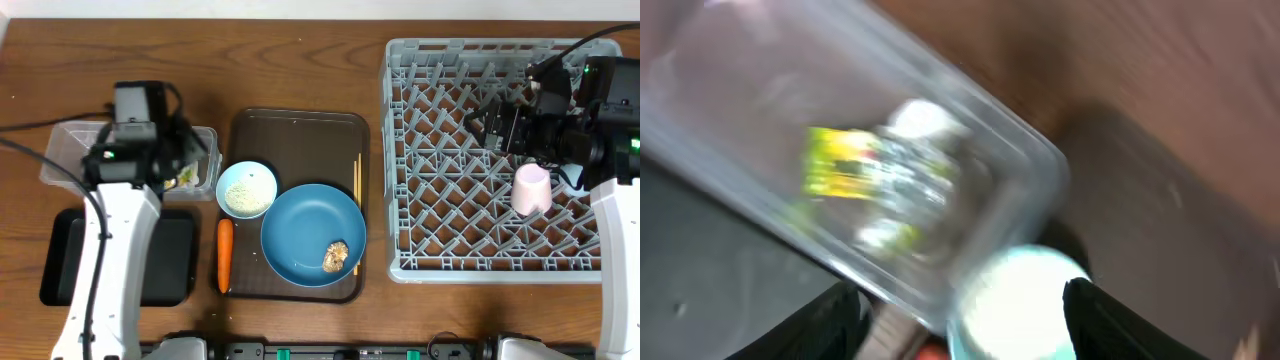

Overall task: Sort waste into correct bins and load items into the dishwasher rack
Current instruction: 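Drop the yellow wrapper into the clear plastic bin, then grasp the light-blue rice bowl rim with the left gripper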

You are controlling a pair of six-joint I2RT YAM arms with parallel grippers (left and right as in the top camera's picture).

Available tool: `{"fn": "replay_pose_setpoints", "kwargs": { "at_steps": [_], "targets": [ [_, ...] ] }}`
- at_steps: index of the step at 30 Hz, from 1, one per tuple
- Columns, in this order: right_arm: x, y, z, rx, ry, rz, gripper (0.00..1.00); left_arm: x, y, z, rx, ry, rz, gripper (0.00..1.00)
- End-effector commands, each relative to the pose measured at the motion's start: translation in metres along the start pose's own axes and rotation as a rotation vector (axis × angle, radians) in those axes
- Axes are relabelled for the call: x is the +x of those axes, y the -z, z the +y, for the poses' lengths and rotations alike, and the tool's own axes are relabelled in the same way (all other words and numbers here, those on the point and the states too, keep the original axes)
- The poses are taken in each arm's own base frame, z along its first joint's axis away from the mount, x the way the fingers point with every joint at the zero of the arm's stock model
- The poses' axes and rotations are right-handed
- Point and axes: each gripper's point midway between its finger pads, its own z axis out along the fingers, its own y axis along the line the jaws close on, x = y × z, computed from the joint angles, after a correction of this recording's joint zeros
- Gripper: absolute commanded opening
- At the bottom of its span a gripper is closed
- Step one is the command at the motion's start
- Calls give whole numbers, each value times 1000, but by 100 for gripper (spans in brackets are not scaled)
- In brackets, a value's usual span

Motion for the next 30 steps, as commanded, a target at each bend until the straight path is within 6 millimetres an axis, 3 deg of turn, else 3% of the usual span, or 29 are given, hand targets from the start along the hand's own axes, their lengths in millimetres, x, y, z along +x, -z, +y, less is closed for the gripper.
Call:
{"fn": "replay_pose_setpoints", "kwargs": {
  "at_steps": [1,8,15,22,30],
  "targets": [
    [-6,1,3,-6,0,-20,87,24,5,-34,102,-341,64,66],
    [-7,1,3,-6,2,-24,87,74,-5,-73,151,-585,162,66],
    [-9,2,3,-7,6,-33,87,107,-54,-99,152,-707,251,64],
    [-8,1,5,-9,4,-27,87,128,-108,-97,63,-706,330,52],
    [-8,1,5,-9,4,-27,88,131,-131,-97,31,-699,329,41]
  ]
}}
